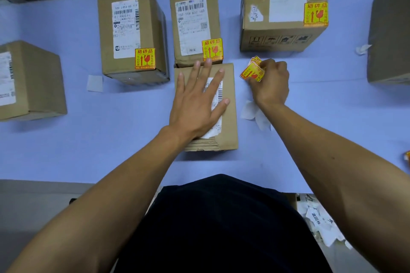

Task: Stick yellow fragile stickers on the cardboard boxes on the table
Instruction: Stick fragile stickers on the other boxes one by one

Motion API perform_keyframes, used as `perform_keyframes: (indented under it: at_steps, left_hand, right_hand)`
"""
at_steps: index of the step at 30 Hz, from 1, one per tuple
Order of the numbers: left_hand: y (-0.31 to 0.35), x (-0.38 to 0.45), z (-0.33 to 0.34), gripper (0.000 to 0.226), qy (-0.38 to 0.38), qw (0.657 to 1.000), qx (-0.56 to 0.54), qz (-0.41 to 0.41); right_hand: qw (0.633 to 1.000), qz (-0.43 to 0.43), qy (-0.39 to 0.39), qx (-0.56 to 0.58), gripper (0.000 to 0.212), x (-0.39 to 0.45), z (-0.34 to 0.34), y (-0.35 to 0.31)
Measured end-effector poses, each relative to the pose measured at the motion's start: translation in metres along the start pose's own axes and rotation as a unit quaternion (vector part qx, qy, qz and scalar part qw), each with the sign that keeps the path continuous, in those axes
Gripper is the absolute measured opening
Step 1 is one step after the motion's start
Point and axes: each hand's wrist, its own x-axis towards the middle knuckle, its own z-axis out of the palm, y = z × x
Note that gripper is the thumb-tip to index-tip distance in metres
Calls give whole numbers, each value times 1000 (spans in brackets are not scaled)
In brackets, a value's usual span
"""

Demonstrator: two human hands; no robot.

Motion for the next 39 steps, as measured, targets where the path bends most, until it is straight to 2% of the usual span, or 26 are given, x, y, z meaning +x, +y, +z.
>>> perform_keyframes:
  at_steps: [7,13,23,27,30,32,34,37,38,39]
  left_hand:
    - [-1,0,0,67,3,1000,-3,-1]
    - [0,-1,-2,67,1,1000,-11,-3]
    - [1,-2,-4,66,7,1000,-28,2]
    - [1,-3,-9,64,4,998,-59,3]
    - [5,-6,-20,57,21,989,-148,-8]
    - [10,-7,-30,50,63,971,-230,-17]
    - [18,-8,-43,43,82,933,-347,-46]
    - [25,-10,-65,17,23,828,-551,-101]
    - [24,-12,-69,7,6,796,-597,-104]
    - [23,-15,-73,8,-1,775,-623,-103]
  right_hand:
    - [993,74,-11,96,41,15,-2,5]
    - [971,133,-4,199,27,20,-7,7]
    - [977,109,2,182,9,12,-15,5]
    - [954,129,-3,270,2,-5,-30,-3]
    - [934,98,-43,340,4,-27,-47,-12]
    - [929,47,-84,358,4,-47,-62,-21]
    - [917,-9,-133,377,9,-66,-75,-30]
    - [893,-71,-213,390,13,-91,-87,-45]
    - [886,-80,-227,395,13,-98,-89,-51]
    - [881,-78,-230,406,12,-105,-89,-56]
